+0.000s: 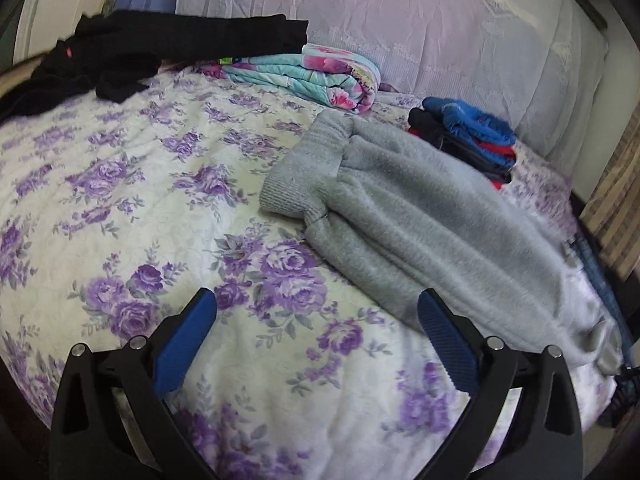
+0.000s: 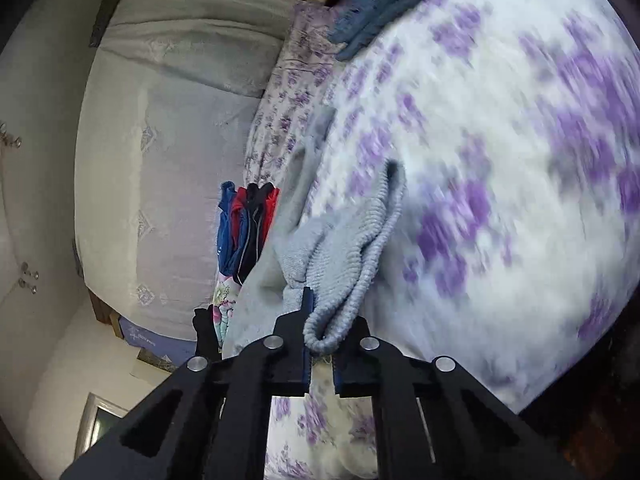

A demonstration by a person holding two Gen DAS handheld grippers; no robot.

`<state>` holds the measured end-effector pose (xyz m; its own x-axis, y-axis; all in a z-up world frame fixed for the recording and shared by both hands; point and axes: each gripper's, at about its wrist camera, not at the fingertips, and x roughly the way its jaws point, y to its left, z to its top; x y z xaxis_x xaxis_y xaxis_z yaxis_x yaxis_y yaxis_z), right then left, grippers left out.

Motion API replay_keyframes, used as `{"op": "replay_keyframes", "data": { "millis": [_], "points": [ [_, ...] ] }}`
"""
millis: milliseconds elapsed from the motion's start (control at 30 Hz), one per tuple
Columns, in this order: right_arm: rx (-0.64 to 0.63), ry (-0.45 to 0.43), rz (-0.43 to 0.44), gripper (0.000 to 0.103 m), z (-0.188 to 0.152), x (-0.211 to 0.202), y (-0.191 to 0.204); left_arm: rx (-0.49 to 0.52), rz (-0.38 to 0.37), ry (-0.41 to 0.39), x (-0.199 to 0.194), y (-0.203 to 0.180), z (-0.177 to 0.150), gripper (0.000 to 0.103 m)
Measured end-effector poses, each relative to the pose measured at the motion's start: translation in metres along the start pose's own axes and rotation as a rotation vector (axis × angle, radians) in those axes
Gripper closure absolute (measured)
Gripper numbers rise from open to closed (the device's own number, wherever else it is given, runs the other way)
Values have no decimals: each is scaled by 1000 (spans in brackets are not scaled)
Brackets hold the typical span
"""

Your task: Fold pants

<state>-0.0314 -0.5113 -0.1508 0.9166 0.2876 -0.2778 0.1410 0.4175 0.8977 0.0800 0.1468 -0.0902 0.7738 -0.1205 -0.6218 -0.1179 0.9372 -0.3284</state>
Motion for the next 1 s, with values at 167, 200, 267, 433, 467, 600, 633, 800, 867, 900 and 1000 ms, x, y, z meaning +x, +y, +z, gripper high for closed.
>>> {"op": "replay_keyframes", "data": {
  "millis": [167,200,267,433,467,600,633,800,867,900,1000],
  "points": [
    [-186,-168,-11,97,92,-39,59,-212,-207,56,-14,22,11,5],
    [-205,-191,-30,102,105,-43,63,-241,-228,66,-16,25,10,5],
    [-232,-198,-94,102,123,-43,62,-273,-245,79,-16,27,8,5],
    [-204,-75,-156,98,108,-20,26,-251,-204,84,-4,21,16,5],
    [-198,-63,-143,98,100,-20,23,-249,-200,89,1,20,20,5],
    [-167,-22,-92,97,76,-18,20,-265,-174,152,32,22,42,5],
    [-175,-7,-92,97,71,-18,22,-267,-177,155,40,22,48,5],
    [-199,65,-78,85,40,-20,32,-382,-284,180,67,38,70,12],
    [-197,58,-85,48,28,-24,32,-414,-318,209,75,40,71,59],
    [-201,57,-90,42,24,-26,33,-442,-341,226,79,43,70,66],
    [-195,76,-87,42,12,-29,27,-483,-386,233,84,46,66,72]
  ]
}}
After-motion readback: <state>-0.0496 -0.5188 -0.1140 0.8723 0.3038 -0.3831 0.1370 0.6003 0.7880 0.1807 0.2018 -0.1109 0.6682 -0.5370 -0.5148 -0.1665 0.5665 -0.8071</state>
